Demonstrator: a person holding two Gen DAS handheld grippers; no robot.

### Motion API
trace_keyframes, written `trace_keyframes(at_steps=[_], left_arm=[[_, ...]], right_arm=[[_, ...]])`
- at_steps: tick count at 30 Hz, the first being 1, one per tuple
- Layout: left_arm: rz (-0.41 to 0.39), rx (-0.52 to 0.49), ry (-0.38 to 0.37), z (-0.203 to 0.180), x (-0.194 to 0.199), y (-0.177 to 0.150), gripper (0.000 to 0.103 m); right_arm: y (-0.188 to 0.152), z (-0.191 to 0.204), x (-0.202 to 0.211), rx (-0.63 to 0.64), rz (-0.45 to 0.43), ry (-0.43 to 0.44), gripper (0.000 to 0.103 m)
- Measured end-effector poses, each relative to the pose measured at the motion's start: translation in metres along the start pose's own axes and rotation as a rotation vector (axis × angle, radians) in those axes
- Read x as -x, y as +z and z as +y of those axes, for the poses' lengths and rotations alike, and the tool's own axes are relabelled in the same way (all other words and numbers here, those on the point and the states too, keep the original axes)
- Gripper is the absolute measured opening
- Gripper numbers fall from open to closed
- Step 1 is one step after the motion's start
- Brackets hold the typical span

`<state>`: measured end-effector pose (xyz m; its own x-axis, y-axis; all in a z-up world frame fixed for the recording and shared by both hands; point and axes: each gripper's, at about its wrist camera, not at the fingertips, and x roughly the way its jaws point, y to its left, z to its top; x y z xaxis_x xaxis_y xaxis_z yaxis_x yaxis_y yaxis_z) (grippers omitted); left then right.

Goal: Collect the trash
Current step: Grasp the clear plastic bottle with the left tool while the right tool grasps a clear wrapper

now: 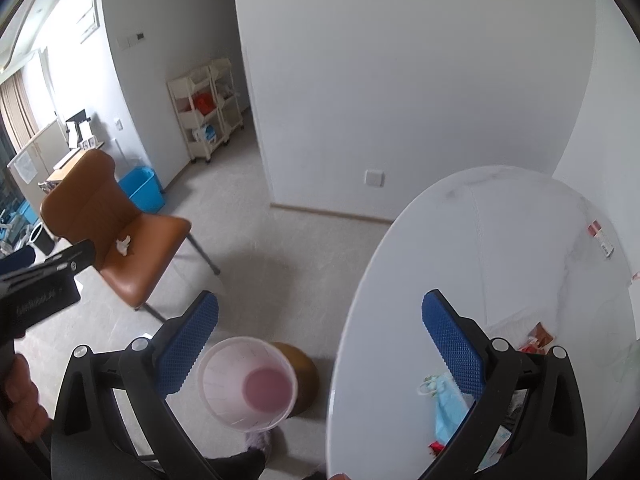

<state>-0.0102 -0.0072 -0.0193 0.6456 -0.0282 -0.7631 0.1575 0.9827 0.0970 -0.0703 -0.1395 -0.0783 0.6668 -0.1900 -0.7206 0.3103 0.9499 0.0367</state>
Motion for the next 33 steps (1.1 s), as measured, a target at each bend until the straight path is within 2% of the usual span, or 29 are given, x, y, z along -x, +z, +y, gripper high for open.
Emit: trace_keyframes(at_steps=[3,5,9,12,14,16,19,22,27,31,33], left_arm=[[-0.012,-0.058,-0.049,-0.013,0.002,-0.009,0.095],[-0.011,-0.118,-0.091,-0.030,0.001,-0.017,0.095],[0.007,-0.279,-0.205,-0.084,-0.002,-0.037,0.095],[0.016,-0.426,-0.312,-0.127,0.003,-0.061,0.095],[0.048,-0.518,-0.399,-0.156,0.005,-0.079,0.095],[0.091,-0.594,-0.456,-0.183,0.003,-0.099,0.095],[0.135,-0.672,-0.489,-0.218,-0.002,-0.120,0.095],[0.152,-0.699,-0.515,-0.245,-0.003,-0.130,0.095],[0.120,-0.749,-0.540,-0.298,-0.011,-0.122,0.095],[0.143,-0.886,-0.573,-0.362,-0.042,-0.118,0.095],[0.144,-0.962,-0.564,-0.393,-0.057,-0.123,0.095]], right_arm=[[-0.030,-0.028,0.012,-0.008,-0.051,-0.045,0.101],[-0.048,-0.046,0.014,-0.022,-0.042,-0.072,0.101],[-0.106,-0.102,0.020,-0.105,0.040,-0.198,0.101],[-0.158,-0.154,0.037,-0.223,0.103,-0.283,0.101],[-0.182,-0.176,0.047,-0.285,0.131,-0.319,0.101],[-0.204,-0.198,0.055,-0.347,0.158,-0.344,0.101],[-0.226,-0.217,0.064,-0.425,0.166,-0.353,0.101],[-0.234,-0.235,0.060,-0.506,0.153,-0.321,0.101],[-0.230,-0.275,0.047,-0.574,0.114,-0.280,0.101],[-0.221,-0.297,0.038,-0.578,0.081,-0.265,0.101],[-0.218,-0.305,0.035,-0.574,0.074,-0.259,0.101]])
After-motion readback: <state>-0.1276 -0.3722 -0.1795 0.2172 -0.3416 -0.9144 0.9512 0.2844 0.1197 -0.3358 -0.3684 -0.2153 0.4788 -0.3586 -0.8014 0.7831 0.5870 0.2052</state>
